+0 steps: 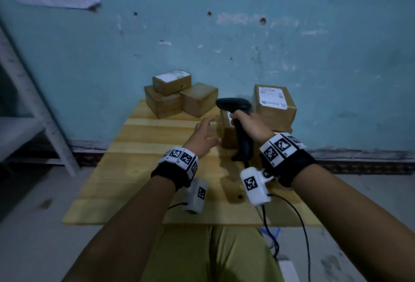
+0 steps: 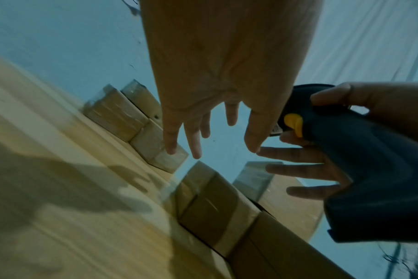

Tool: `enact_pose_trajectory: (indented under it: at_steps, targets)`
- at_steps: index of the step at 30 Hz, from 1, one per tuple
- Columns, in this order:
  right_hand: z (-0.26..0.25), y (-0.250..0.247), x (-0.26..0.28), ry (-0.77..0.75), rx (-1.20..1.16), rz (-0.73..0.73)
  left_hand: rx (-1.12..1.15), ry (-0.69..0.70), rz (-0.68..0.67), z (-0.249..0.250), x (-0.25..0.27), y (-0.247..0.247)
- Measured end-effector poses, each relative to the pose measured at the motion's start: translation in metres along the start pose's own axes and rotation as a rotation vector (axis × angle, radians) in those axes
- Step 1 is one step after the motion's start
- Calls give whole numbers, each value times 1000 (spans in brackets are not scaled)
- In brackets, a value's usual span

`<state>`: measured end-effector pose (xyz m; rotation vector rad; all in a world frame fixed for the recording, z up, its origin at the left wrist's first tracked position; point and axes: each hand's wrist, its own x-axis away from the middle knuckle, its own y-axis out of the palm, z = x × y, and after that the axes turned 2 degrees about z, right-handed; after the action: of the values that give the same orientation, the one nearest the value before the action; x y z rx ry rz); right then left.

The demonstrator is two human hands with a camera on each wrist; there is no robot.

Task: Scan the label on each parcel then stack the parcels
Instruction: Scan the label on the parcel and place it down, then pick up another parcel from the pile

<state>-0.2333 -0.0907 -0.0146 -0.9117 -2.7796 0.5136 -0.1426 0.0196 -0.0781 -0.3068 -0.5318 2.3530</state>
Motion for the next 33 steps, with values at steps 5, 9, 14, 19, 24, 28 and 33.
enact_pose_trajectory:
  at_steps: [5,9,14,19,24,28,33]
  targets:
    - [-5,44,-29,80,32,-68,45,-81,127,-26,-10,-33]
    - [-11,72,-50,145,10,-104,72,-177,289,-43,-28,-61]
    - [-30,84,-91,121,-38,-83,148,-181,509,-57,-71,-107]
    - [-41,92,-149,184,-145,-78,61,-172,601,-69,-121,-140]
    - [-39,95,-190,179,-350,-42,15,-158,559,-85,-165,-149]
    - [-28,105,-217,235,-430,-69,-106,-185,547,-99,-195,-149]
    - [-14,113,-235,405,-504,-268,-148,-167,622,-109,-230,-148]
